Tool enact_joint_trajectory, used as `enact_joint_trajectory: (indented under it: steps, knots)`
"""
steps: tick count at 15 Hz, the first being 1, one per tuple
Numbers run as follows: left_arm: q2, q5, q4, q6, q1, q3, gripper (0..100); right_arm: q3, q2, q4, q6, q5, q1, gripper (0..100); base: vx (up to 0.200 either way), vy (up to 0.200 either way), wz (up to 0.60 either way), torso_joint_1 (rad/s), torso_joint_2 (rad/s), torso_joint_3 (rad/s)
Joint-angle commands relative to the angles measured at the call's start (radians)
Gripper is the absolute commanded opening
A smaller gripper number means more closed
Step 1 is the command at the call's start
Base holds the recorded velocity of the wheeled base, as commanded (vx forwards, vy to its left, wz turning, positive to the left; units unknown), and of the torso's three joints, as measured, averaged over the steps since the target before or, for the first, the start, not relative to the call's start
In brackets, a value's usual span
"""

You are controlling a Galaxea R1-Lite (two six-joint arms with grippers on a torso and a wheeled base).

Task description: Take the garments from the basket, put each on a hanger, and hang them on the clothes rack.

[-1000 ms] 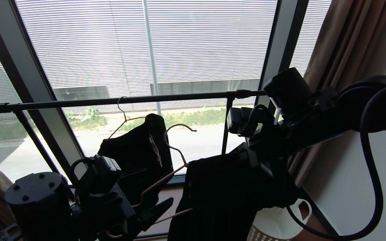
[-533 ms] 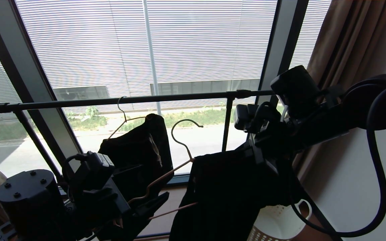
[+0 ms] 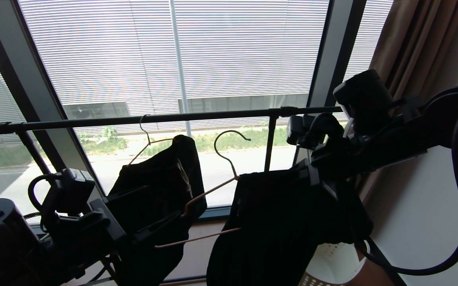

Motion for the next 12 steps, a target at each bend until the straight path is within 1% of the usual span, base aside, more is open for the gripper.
enact_joint_trajectory:
  steps: [1,3,4,5,6,7,8,12]
  knots:
    - [-0.036,-0.002,0.0,-0.004,0.04,0.038,100,0.009,-0.019,0.002,0.001,-0.004,-0.02,0,0.0,0.0,0.0,0.0,0.0,0.0]
    - [-0.036,-0.094,0.0,-0.066,0.069,0.096,100,0.023,-0.031,0.002,0.013,-0.004,-0.043,0,0.0,0.0,0.0,0.0,0.0,0.0]
    - [-0.032,-0.14,0.0,-0.077,0.092,0.101,100,0.023,-0.031,0.0,0.028,-0.004,-0.046,0,0.0,0.0,0.0,0.0,0.0,0.0]
    - [-0.012,-0.218,0.005,-0.083,0.137,0.101,100,0.014,-0.04,-0.003,0.05,-0.004,-0.049,0,0.0,0.0,0.0,0.0,0.0,0.0]
    - [0.005,-0.237,0.005,-0.09,0.144,0.101,100,0.008,-0.047,-0.003,0.054,-0.004,-0.054,0,0.0,0.0,0.0,0.0,0.0,0.0]
    - [0.053,-0.269,-0.001,-0.101,0.15,0.101,100,0.002,-0.06,-0.003,0.073,0.001,-0.065,0,0.0,0.0,0.0,0.0,0.0,0.0]
    - [0.09,-0.275,-0.001,-0.101,0.147,0.101,100,0.0,-0.068,-0.018,0.093,0.01,-0.066,0,0.0,0.0,0.0,0.0,0.0,0.0]
    - [0.202,-0.278,-0.05,-0.1,0.144,0.101,100,0.0,-0.091,-0.038,0.096,0.073,-0.086,0,0.0,0.0,0.0,0.0,0.0,0.0]
